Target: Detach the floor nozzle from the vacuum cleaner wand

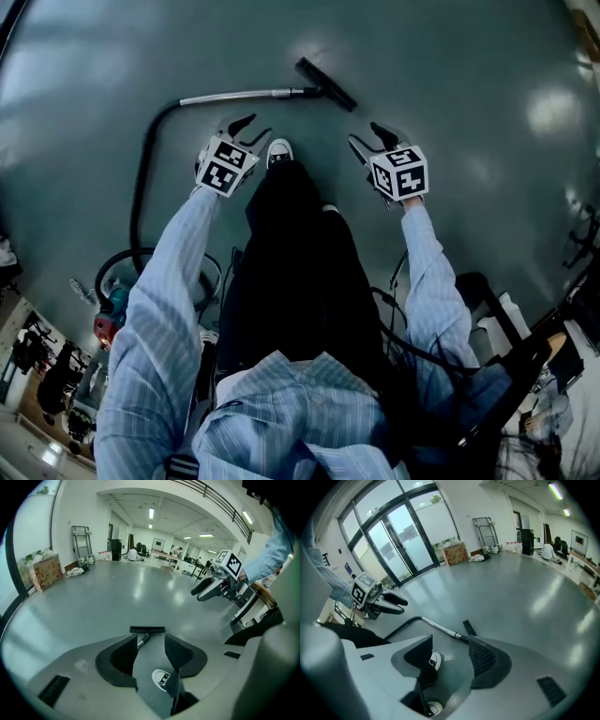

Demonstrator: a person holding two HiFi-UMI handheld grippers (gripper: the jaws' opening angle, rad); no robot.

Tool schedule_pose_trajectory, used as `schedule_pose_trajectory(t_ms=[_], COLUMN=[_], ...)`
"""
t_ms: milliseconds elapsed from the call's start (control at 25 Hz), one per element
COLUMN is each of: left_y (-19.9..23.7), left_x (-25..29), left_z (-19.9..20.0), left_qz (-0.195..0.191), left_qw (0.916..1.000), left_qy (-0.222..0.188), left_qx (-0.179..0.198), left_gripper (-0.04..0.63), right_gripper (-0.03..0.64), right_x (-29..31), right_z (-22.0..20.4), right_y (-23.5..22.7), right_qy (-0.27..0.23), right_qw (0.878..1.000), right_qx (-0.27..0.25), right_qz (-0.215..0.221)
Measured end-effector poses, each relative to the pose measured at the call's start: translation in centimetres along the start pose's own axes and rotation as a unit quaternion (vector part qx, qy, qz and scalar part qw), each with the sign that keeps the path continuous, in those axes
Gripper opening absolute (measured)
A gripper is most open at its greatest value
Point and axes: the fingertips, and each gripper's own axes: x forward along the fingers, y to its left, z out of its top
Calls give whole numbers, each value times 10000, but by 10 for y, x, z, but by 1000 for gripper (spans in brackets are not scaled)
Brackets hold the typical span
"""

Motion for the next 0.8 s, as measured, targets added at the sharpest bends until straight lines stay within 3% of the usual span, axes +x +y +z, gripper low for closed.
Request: schedule_pose_trajectory(t_ms=[240, 440, 560, 800], left_y=[46, 71, 88, 115], left_x=[109, 195, 238, 291], left_z=[-59, -127, -160, -199], left_qz=[320, 290, 313, 381], left_qw=[9984, 9947, 9906, 9871], left_qy=[9, 282, 376, 337], left_qx=[461, 949, 1280, 1520], left_gripper=[192, 216, 218, 219], right_gripper=[242, 258, 263, 270], right_x=[105, 191, 240, 310], right_z=[-66, -98, -105, -124], right_y=[-61, -114, -140, -161], right_qy=[-49, -184, -165, 339], right_qw=[9998, 9984, 9948, 9809], right_qx=[-199, -488, -943, -1887], right_qz=[-53, -231, -338, -320])
